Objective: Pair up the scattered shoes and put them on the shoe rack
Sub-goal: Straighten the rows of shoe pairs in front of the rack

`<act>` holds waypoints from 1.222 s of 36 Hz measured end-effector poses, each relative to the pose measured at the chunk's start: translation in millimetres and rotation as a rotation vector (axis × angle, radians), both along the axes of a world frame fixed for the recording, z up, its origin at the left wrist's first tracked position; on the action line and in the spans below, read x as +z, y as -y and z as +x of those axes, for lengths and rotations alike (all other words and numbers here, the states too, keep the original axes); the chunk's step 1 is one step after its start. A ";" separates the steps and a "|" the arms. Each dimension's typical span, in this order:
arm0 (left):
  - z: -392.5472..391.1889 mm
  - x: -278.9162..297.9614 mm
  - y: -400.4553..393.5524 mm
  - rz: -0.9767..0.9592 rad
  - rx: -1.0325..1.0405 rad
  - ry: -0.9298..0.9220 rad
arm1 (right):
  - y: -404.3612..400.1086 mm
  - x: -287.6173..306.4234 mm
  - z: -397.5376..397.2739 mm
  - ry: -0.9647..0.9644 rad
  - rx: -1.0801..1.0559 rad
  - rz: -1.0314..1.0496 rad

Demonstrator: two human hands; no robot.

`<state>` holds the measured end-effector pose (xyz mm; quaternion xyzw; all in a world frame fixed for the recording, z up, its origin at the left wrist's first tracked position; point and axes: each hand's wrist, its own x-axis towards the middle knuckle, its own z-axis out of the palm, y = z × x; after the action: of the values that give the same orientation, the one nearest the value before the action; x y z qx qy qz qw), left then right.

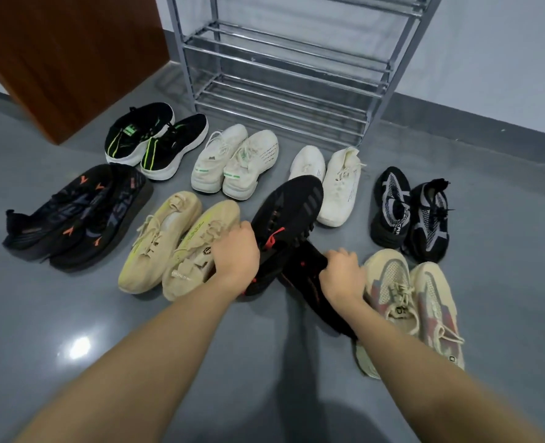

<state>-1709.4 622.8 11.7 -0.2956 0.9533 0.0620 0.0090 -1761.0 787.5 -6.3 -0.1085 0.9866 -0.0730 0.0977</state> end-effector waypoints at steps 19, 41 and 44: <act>6.6 18.4 -31.5 0.046 -0.003 0.060 | -46.4 43.0 -15.2 -0.111 0.758 0.260; 17.9 -32.8 -21.8 0.156 -0.048 0.254 | -16.6 -29.4 -2.6 0.257 -0.034 -0.115; 17.4 -31.2 -22.4 0.150 -0.062 0.245 | -11.8 -30.2 -1.7 0.281 -0.084 -0.122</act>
<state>-1692.0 645.2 -19.5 -0.2700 0.9463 0.0965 0.1491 -1762.7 799.3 -36.5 -0.0616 0.9606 -0.1514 0.2249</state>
